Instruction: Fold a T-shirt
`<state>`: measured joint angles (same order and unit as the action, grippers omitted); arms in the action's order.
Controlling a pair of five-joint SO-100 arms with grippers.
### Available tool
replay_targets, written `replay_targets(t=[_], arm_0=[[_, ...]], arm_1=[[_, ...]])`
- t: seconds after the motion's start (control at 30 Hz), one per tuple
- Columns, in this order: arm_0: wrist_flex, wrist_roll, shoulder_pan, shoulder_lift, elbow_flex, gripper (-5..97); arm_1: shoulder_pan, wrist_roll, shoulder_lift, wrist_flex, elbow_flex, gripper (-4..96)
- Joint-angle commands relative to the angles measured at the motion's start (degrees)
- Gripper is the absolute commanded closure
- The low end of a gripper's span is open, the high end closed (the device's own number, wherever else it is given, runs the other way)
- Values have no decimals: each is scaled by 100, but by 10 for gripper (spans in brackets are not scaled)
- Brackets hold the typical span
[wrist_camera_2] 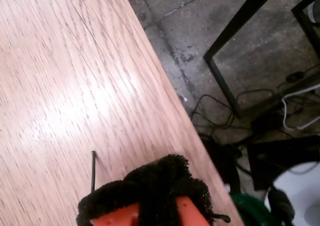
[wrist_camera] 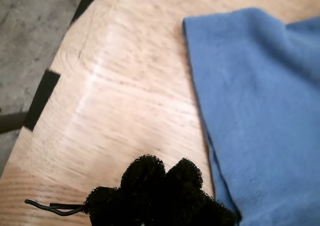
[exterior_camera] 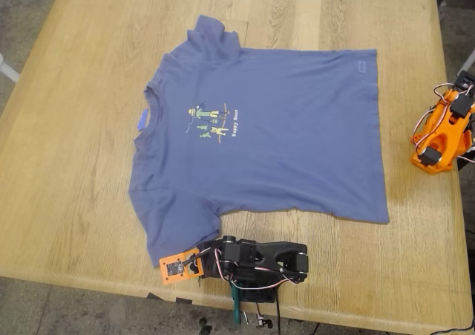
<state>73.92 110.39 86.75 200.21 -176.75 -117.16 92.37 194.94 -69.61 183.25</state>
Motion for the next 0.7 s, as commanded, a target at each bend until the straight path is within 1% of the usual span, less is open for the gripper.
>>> replay_targets(t=[0.0, 0.2, 0.3, 0.47, 0.6, 0.67], arm_0=[[-316, 35, 167, 668, 105, 918], [-466, -26, 316, 668, 105, 918], [-615, -79, 290, 668, 114, 918], [-668, -264, 167, 668, 466, 892], [-18, -255, -88, 659, 1222, 814], [413, -316, -264, 659, 1696, 713]], arm_1=[[-668, -9, 26, 281, 378, 890], [-694, -9, 35, 949, 369, 882], [-571, 44, 35, 826, 211, 848], [404, -97, 35, 1055, -167, 847], [1433, -176, 18, 888, -914, 838], [1644, -176, 0, 615, -1327, 824]])
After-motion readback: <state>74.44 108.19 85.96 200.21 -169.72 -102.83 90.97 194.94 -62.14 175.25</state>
